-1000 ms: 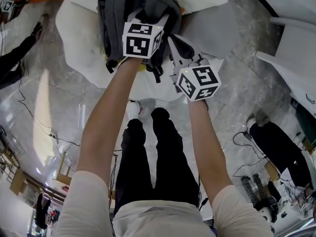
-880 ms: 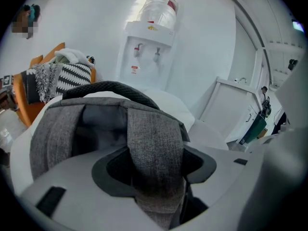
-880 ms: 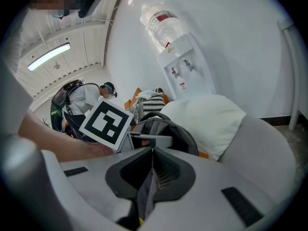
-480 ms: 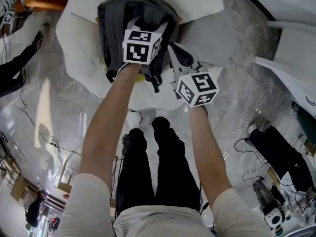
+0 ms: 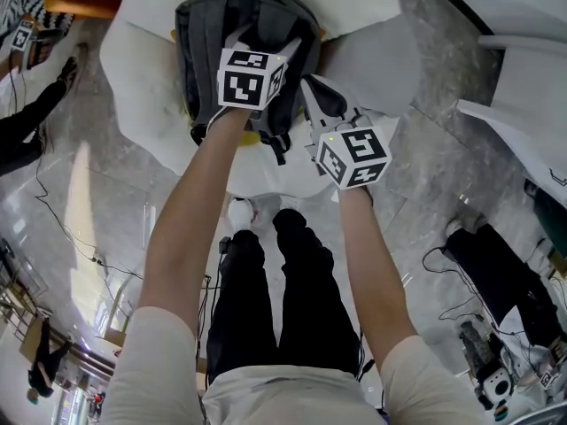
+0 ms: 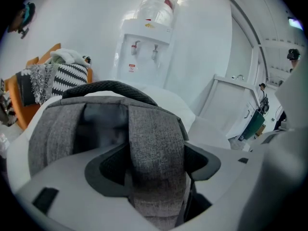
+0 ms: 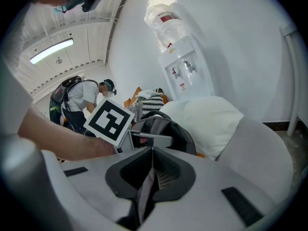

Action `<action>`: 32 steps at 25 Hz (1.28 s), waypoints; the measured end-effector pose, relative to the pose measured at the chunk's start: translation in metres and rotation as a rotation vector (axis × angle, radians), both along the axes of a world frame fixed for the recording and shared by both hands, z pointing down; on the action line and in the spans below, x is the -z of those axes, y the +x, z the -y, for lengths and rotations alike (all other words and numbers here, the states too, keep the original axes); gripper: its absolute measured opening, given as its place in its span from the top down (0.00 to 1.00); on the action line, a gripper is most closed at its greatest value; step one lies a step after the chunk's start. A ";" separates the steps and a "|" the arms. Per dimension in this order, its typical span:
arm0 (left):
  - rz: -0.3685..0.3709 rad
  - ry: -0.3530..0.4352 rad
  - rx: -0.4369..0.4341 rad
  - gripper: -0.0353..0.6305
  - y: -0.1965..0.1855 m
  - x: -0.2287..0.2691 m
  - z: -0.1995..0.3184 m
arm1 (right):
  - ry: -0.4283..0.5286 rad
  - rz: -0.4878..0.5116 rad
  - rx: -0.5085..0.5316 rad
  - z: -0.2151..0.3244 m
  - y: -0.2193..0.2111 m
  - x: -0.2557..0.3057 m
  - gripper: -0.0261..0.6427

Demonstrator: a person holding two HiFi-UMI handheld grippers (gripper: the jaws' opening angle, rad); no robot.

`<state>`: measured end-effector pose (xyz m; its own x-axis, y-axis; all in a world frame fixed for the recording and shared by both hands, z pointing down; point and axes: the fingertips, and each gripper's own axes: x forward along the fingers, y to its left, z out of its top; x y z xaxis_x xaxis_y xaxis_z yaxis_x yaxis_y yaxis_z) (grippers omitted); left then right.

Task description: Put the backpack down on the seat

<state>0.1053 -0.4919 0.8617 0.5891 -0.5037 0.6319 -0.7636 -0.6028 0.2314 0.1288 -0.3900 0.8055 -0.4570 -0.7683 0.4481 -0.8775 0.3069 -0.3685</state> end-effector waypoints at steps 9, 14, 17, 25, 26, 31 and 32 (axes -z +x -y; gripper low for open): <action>0.021 -0.019 0.000 0.45 -0.020 0.018 -0.016 | -0.001 0.004 -0.026 -0.009 0.001 0.024 0.92; 0.021 -0.036 -0.007 0.46 -0.033 0.038 -0.029 | -0.001 -0.001 -0.031 -0.016 -0.002 0.047 0.92; 0.009 -0.052 -0.023 0.46 -0.034 0.053 -0.038 | -0.001 -0.003 -0.038 -0.021 -0.004 0.060 0.92; -0.027 -0.049 -0.009 0.74 -0.050 0.108 -0.056 | -0.003 0.018 -0.058 -0.037 -0.012 0.103 0.92; -0.030 -0.048 -0.007 0.78 -0.053 0.115 -0.059 | -0.004 0.027 -0.065 -0.039 -0.012 0.108 0.92; -0.042 -0.045 -0.020 0.88 -0.065 0.149 -0.077 | -0.006 0.032 -0.071 -0.051 -0.018 0.135 0.92; -0.042 -0.045 -0.021 0.89 -0.068 0.154 -0.081 | -0.006 0.026 -0.066 -0.053 -0.020 0.140 0.92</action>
<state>0.0377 -0.4113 0.7077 0.6257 -0.4625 0.6281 -0.7400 -0.6068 0.2903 0.1091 -0.3368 0.6659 -0.4167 -0.7946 0.4415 -0.8859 0.2460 -0.3934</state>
